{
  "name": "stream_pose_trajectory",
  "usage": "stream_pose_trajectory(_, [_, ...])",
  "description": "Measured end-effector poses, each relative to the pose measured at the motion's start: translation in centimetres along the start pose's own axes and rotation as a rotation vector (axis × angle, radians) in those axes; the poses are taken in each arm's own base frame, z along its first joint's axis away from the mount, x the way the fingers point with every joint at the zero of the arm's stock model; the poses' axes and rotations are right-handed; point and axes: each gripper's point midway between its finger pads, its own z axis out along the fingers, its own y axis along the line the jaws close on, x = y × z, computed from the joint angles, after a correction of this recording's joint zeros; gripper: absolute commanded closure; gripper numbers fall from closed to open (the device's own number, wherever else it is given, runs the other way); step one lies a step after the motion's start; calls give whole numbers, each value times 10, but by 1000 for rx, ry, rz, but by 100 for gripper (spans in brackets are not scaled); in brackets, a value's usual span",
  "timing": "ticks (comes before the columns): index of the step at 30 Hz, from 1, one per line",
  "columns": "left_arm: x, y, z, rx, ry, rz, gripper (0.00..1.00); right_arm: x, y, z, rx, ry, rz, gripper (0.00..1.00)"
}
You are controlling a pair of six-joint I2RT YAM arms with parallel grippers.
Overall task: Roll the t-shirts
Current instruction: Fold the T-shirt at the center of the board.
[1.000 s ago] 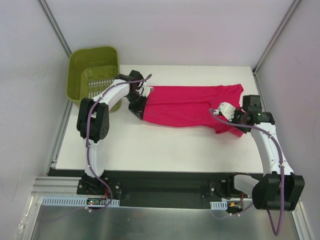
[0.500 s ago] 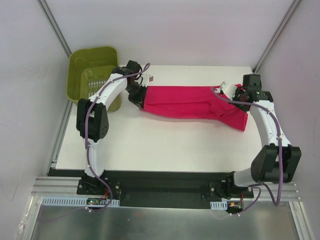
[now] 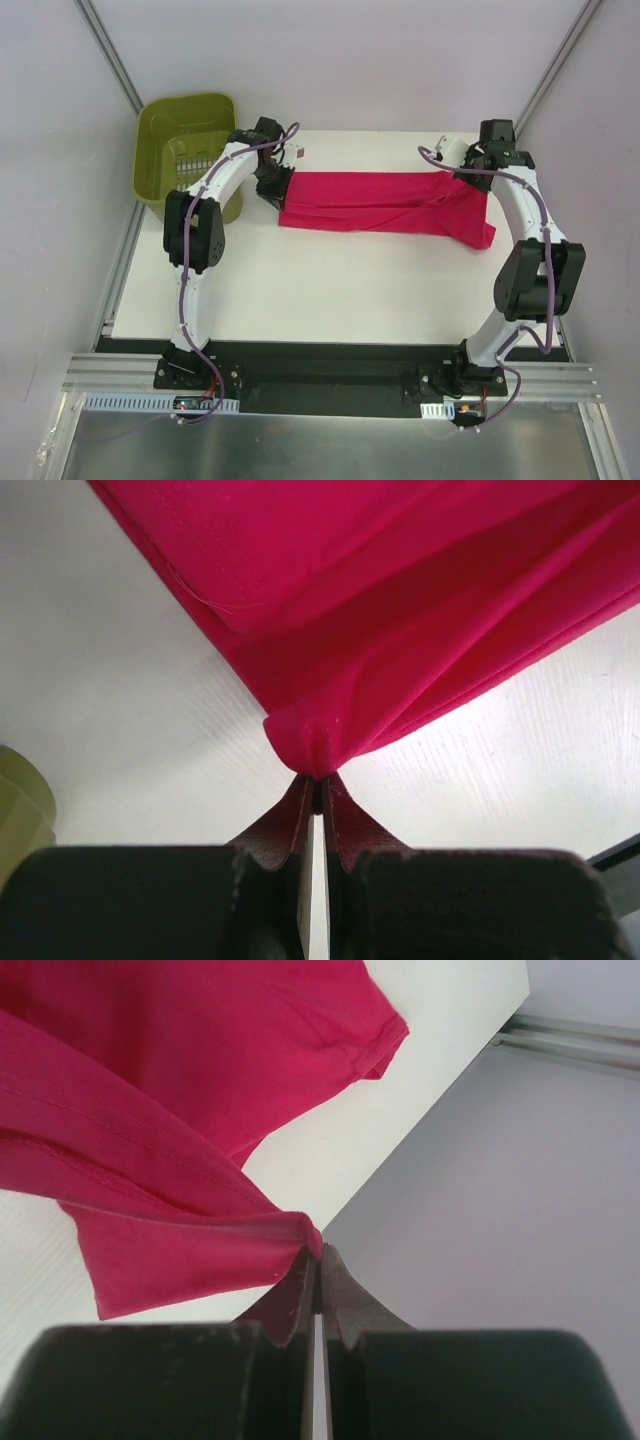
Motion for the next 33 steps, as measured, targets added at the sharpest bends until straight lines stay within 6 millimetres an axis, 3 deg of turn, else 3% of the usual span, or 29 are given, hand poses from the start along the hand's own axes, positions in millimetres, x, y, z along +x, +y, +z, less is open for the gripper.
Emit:
stream_pose_trajectory(9, [-10,10,0,-52,-20,8,100,-12,-17,21,1,-9,-90,99])
stream_pose_trajectory(19, [-13,23,7,-108,-16,7,100,-37,-40,61,4,-28,-164,99])
stream_pose_trajectory(28, [-29,36,9,-163,-53,13,100,-53,-29,92,-36,-36,-253,99])
stream_pose_trajectory(33, [-36,44,17,-182,-56,14,100,-58,-33,106,-35,-39,-281,99])
